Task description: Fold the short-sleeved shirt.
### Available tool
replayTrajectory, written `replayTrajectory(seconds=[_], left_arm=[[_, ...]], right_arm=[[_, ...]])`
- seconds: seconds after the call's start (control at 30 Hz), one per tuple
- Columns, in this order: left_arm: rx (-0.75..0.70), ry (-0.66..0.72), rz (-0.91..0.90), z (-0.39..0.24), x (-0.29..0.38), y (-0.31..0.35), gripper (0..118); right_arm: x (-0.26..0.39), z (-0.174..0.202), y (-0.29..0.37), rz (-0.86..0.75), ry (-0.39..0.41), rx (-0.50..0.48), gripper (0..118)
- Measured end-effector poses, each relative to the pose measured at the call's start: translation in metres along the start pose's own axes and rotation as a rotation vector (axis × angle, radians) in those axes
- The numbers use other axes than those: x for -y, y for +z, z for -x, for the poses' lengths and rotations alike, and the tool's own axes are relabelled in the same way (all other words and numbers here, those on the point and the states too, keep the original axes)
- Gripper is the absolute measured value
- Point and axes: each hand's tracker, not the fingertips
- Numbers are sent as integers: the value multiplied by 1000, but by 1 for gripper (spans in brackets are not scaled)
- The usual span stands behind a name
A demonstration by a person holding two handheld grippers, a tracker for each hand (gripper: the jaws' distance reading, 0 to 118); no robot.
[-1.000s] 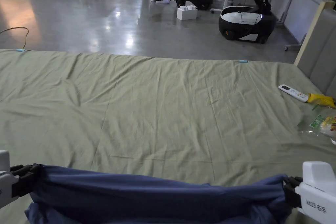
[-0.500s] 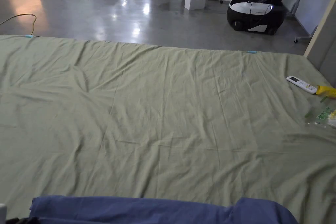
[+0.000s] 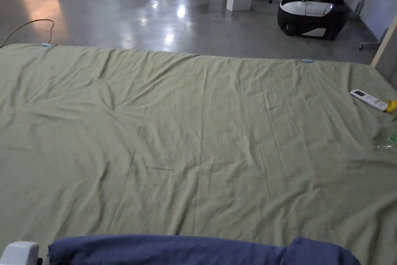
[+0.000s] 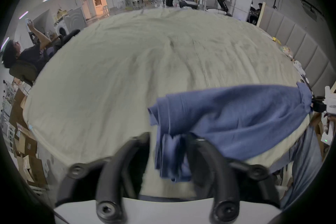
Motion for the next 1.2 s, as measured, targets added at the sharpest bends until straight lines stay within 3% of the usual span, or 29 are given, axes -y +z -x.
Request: replayTrajectory(seconds=[0.03,0.07,0.17,0.37,0.4,0.47,0.57,0.6,0.63,0.67,0.7,0.9,0.93,1.2], left_arm=[[1,22,-34,-2,-6,5,64],[9,46,-61,-4,-12,9,66],[42,97,-158,-20,-37,17,66],[5,-3,-392,-80,-82,31,66],[-6,1,-441,-89,-87,37,66],[-1,17,-525,-103,-94,50,65],[7,49,-642,-109,-102,51,56],[-9,38,-674,-113,-104,56,47],[-39,31,-697,-116,-108,51,24],[-62,17,-710,-119,-109,52,11],[-74,7,-721,-121,-110,54,9],[-79,71,-732,-119,-113,52,3],[-88,67,-735,-117,-111,53,3],[-56,51,-659,-81,-101,52,3]], right_arm=[[-8,4,7,-52,3,8,79],[-16,9,14,-96,3,19,83],[-44,17,25,-247,-91,-20,84],[-93,42,37,-478,-228,-18,82],[-101,46,41,-516,-258,-5,80],[-115,53,51,-601,-287,16,65],[-133,62,68,-732,-284,26,31],[-138,64,70,-728,-288,12,25],[-143,67,72,-743,-277,10,19],[-147,69,73,-749,-272,14,11],[-152,71,75,-764,-267,16,3],[-150,75,62,-775,-323,-37,1],[-149,77,62,-786,-293,-20,1],[-174,83,71,-795,-276,-31,1]])
